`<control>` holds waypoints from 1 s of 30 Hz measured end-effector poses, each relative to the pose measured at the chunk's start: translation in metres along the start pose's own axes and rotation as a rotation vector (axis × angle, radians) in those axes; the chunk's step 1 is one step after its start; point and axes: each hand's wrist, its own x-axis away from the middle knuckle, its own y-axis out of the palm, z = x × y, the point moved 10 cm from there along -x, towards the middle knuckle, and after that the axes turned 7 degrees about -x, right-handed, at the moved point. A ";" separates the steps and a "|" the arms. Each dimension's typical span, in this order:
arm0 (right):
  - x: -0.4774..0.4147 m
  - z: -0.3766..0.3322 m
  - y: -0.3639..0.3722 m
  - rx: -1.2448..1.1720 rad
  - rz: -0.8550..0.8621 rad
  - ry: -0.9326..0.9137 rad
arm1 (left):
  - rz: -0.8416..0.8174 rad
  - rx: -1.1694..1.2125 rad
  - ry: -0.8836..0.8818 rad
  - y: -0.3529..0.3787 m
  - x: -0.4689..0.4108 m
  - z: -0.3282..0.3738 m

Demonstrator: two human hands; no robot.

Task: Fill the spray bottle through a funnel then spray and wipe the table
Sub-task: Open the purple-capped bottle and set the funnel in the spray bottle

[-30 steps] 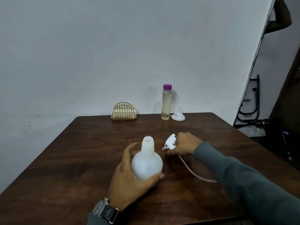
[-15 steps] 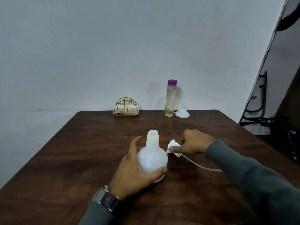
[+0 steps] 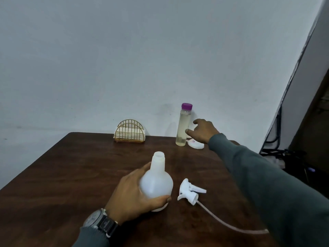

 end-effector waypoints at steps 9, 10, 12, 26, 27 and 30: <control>-0.089 -0.006 0.008 -0.074 0.099 -0.033 | 0.026 0.036 -0.009 0.006 -0.029 -0.026; -0.095 -0.004 0.010 -0.098 0.098 -0.030 | 0.032 0.035 -0.006 0.006 -0.030 -0.027; -0.105 -0.002 0.015 -0.131 0.098 -0.041 | 0.032 0.027 -0.001 0.006 -0.030 -0.028; -0.072 -0.014 0.015 -0.179 0.118 -0.207 | 0.050 -0.037 -0.011 0.002 -0.029 -0.022; -0.064 -0.016 0.013 -0.192 0.114 -0.222 | 0.051 -0.042 -0.015 0.001 -0.027 -0.021; -0.035 -0.021 0.005 -0.272 0.115 -0.260 | 0.013 -0.034 -0.024 0.001 -0.021 -0.016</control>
